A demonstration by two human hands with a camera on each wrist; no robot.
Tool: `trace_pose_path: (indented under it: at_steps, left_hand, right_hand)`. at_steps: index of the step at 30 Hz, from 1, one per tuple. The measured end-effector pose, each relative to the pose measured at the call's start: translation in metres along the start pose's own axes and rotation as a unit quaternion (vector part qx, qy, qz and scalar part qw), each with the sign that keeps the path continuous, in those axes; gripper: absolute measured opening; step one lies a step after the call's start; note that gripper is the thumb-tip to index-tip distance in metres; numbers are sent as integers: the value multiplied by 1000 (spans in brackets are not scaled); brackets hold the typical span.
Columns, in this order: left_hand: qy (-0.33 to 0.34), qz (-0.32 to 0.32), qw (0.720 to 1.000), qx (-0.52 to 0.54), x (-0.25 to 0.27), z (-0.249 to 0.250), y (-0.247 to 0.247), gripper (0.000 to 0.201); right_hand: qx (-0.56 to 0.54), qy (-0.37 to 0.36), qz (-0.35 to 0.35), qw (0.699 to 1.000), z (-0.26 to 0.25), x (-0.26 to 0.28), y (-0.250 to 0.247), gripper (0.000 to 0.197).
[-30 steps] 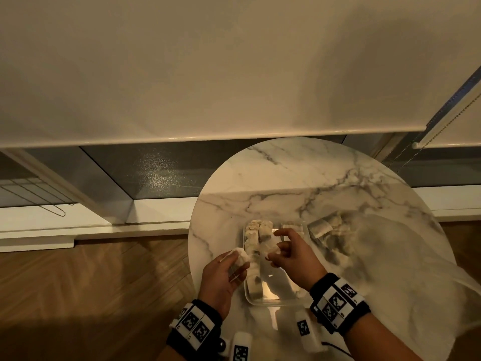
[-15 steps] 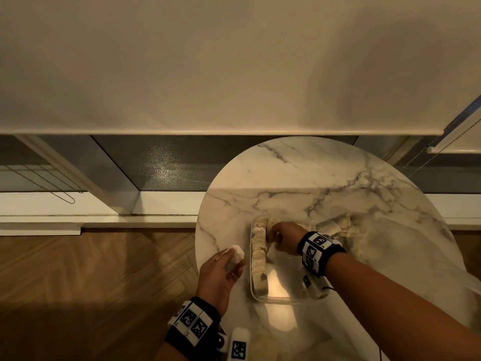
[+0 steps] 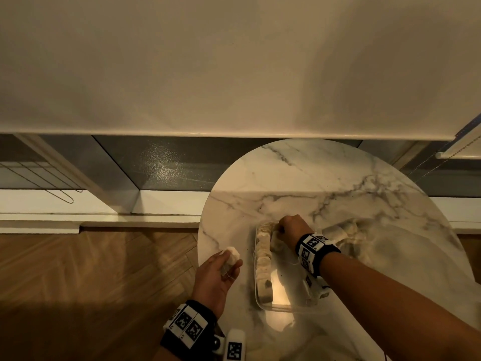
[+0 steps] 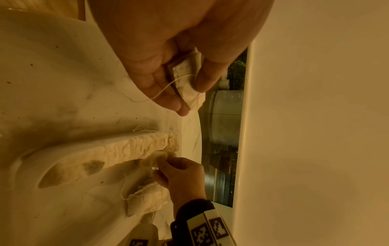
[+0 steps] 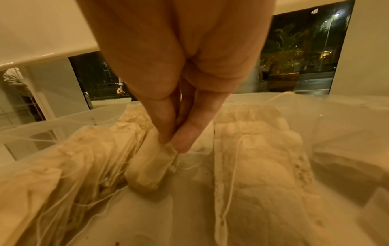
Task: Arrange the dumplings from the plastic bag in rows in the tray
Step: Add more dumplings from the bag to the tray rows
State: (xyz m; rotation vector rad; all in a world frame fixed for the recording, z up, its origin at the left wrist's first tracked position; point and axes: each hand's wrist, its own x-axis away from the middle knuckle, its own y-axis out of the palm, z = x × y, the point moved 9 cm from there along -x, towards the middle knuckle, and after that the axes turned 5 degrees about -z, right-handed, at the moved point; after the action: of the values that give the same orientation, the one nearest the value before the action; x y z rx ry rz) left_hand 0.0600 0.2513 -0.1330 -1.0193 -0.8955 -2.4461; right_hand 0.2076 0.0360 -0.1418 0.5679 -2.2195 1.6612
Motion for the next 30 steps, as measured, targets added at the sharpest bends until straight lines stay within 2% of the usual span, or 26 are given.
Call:
trace_pose_path:
  at_steps: [6,9,12,14,16,18,21,24,26,30]
  left_hand:
    - [-10,-21,1000,6,-10,1,12,28]
    - [-18,-29,999,-2,-13,1,18,28]
    - [-33,-40,999,-15,-15,-3,29,27]
    - [-38,-49,998,-24,-15,-6,37,26]
    - [-43,-67,996,-38,-13,-10,46,26]
    - [-49,-80,994,-61,-12,-14,53,26]
    - [-59,-87,991,-82,-10,-19,57,28]
    - [-73,-98,989,-85,-6,-21,60,29]
    - [-86,-107,987,-78,-4,-22,61,30]
    - [-105,-103,988,-47,-4,-25,58,36]
  right_hand:
    - [6,48,33,998,9,10,-12,18]
    - [-42,64,69,995,11,29,-27,23]
    - [-161,5,78,984,-8,50,-30,27]
    - [-250,-54,37,966,-31,62,-23,28]
    - [-286,-84,5,955,-46,69,-14,30]
    - [-290,-81,-12,954,-51,71,-5,29]
    - [-320,-72,-2,945,-49,74,1,11]
    - [-360,-82,28,929,-46,80,-4,17]
    - [-380,-74,29,922,-43,82,-3,6]
    - [-367,-59,41,927,-39,80,2,13]
